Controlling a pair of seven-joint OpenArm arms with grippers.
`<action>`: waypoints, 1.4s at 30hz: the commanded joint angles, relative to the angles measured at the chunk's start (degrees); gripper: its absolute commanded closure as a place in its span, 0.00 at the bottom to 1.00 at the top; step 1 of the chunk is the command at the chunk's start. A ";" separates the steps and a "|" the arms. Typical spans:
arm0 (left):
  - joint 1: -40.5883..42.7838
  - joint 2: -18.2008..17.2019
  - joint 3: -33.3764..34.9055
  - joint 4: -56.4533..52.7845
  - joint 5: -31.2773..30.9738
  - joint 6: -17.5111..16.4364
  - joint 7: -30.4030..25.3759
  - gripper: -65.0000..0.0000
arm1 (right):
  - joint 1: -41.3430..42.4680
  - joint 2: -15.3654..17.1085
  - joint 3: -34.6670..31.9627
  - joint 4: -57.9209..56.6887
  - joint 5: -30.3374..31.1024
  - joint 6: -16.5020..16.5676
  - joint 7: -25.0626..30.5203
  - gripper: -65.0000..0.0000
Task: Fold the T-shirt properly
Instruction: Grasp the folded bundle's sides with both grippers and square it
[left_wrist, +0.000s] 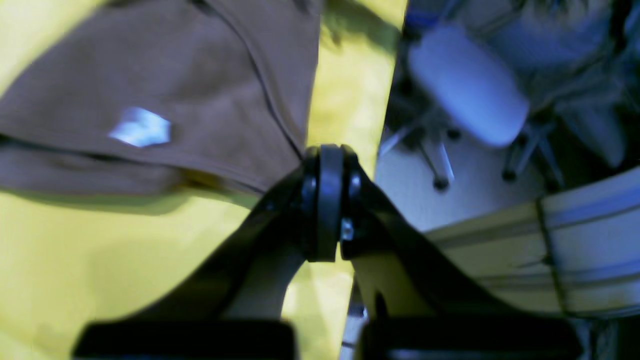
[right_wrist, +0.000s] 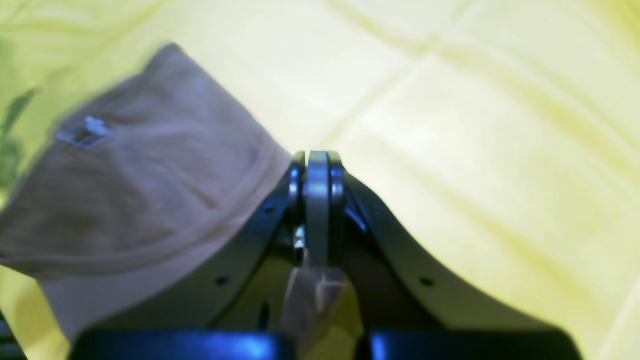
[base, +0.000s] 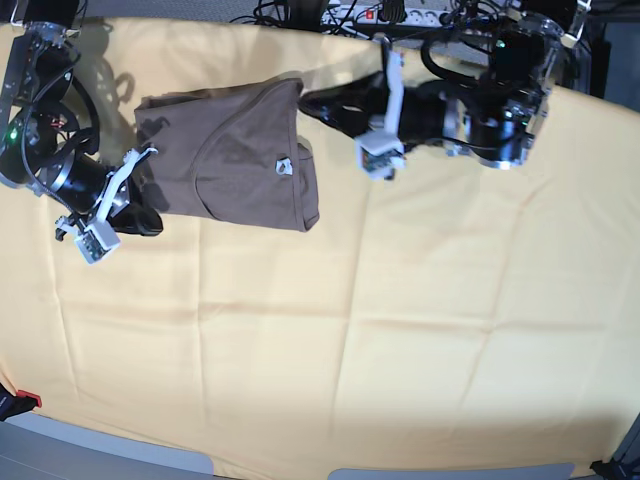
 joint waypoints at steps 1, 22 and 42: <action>-0.55 0.55 1.31 0.90 0.81 -0.30 -2.71 1.00 | 1.51 1.27 -0.31 -0.35 1.11 0.08 1.40 1.00; -0.55 7.72 11.65 -3.23 24.26 -0.30 -13.11 1.00 | 6.27 1.95 -12.46 -8.83 -5.11 0.08 1.18 1.00; -4.74 7.37 11.63 -8.04 40.06 4.68 -19.41 1.00 | -2.01 3.61 -12.22 -6.56 -0.11 0.08 -1.14 1.00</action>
